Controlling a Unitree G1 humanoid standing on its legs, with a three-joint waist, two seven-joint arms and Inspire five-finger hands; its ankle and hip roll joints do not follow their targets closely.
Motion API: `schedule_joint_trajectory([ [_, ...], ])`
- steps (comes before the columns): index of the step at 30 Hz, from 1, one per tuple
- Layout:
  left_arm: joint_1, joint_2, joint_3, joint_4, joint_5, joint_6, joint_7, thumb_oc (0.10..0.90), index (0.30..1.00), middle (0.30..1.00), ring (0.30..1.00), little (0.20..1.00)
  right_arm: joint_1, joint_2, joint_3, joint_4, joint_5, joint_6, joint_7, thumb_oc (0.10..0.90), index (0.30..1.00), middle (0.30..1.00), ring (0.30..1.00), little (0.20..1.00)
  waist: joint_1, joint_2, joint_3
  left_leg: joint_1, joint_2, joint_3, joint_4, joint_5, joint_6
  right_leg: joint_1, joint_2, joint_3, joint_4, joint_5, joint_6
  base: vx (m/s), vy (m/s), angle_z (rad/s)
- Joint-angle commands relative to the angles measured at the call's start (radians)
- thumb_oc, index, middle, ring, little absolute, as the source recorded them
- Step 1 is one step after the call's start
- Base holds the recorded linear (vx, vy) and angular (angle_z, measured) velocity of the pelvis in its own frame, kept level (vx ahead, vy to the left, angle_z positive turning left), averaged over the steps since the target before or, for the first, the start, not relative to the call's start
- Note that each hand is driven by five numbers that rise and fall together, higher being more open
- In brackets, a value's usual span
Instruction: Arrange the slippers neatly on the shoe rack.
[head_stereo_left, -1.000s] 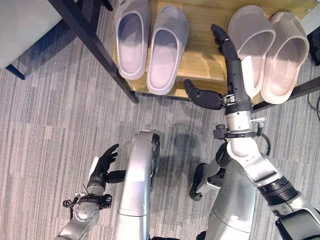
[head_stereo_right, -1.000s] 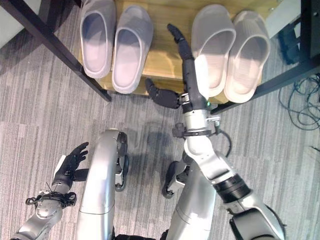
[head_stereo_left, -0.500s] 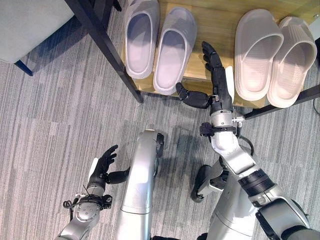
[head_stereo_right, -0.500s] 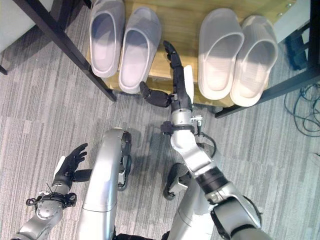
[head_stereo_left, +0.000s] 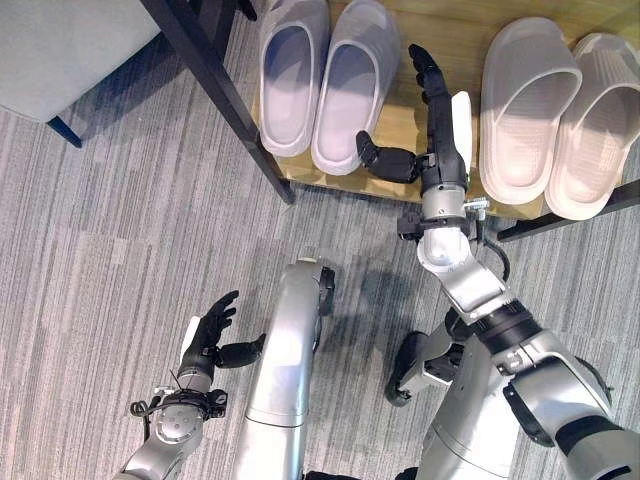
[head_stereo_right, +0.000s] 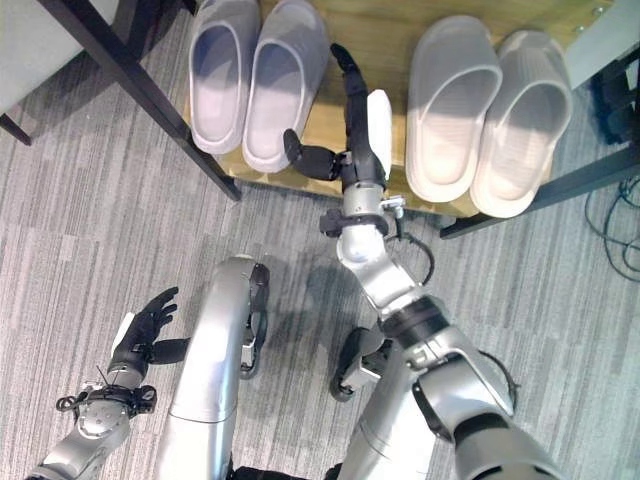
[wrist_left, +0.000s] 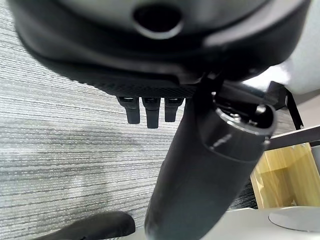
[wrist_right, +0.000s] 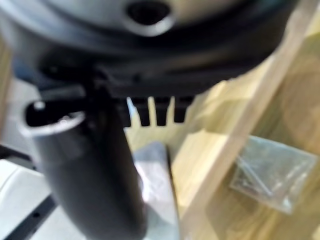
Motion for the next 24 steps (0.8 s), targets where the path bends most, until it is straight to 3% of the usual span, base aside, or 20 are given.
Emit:
schedule_joint_trajectory([
  [1, -0.002, 0.03, -0.044, -0.047, -0.005, -0.068, 0.02, 0.8, 0.9, 0.9, 0.9, 0.9, -0.182, 0.004, 0.055, -0.01, 0.014, -0.044, -0.025, 0.8, 0.9, 0.9, 0.9, 0.9, 0.053, 0.006, -0.035, -0.013, -0.066, -0.037, -0.093, -0.058, -0.034, -0.007, -0.046, 0.031, 0.015, 0.042, -0.041, 0.0, 0.0, 0.0],
  [11, 0.001, 0.034, -0.047, -0.041, -0.017, -0.069, 0.01, 0.8, 0.9, 0.9, 0.9, 0.9, -0.222, -0.024, 0.048, 0.021, 0.025, -0.051, -0.038, 0.8, 0.9, 0.9, 0.9, 0.9, 0.073, 0.023, -0.035, -0.013, -0.087, -0.065, -0.103, -0.051, -0.043, 0.027, -0.058, 0.005, -0.002, 0.049, -0.035, 0.0, -0.001, 0.03],
  [24, 0.021, 0.011, -0.021, -0.057, 0.005, -0.051, 0.006, 0.8, 0.9, 0.9, 0.9, 0.9, -0.088, -0.075, -0.03, -0.205, -0.056, -0.065, -0.047, 0.8, 0.9, 0.9, 0.9, 0.9, 0.036, -0.009, -0.035, -0.013, -0.069, -0.034, -0.092, -0.058, -0.045, -0.006, -0.049, 0.034, 0.027, 0.045, -0.038, 0.0, 0.0, 0.02],
])
